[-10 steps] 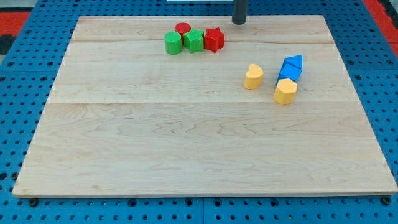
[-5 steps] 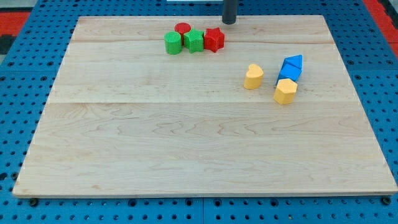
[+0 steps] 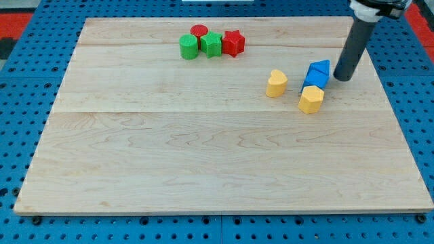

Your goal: Push the yellow heart to the left center of the board

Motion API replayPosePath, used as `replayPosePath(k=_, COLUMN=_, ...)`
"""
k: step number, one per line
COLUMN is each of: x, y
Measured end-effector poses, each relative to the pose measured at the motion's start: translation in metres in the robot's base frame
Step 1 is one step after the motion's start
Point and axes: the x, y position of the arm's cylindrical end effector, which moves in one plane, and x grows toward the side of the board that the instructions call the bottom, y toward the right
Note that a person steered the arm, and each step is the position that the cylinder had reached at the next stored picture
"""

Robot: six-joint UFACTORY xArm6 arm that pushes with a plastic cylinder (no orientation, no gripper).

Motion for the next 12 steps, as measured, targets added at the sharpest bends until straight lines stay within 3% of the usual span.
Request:
replayPosePath(k=2, x=0.015, y=-0.094)
replayPosePath(k=4, x=-0.004, y=-0.14)
replayPosePath(k=5, x=0.002, y=-0.266)
replayPosePath(k=7, x=0.003, y=-0.36)
replayPosePath(k=8, x=-0.008, y=-0.327)
replayPosePath(k=9, x=-0.023, y=-0.355)
replayPosePath(k=10, x=-0.017, y=-0.439)
replayPosePath(k=11, x=-0.029, y=-0.415)
replayPosePath(k=12, x=-0.081, y=-0.423)
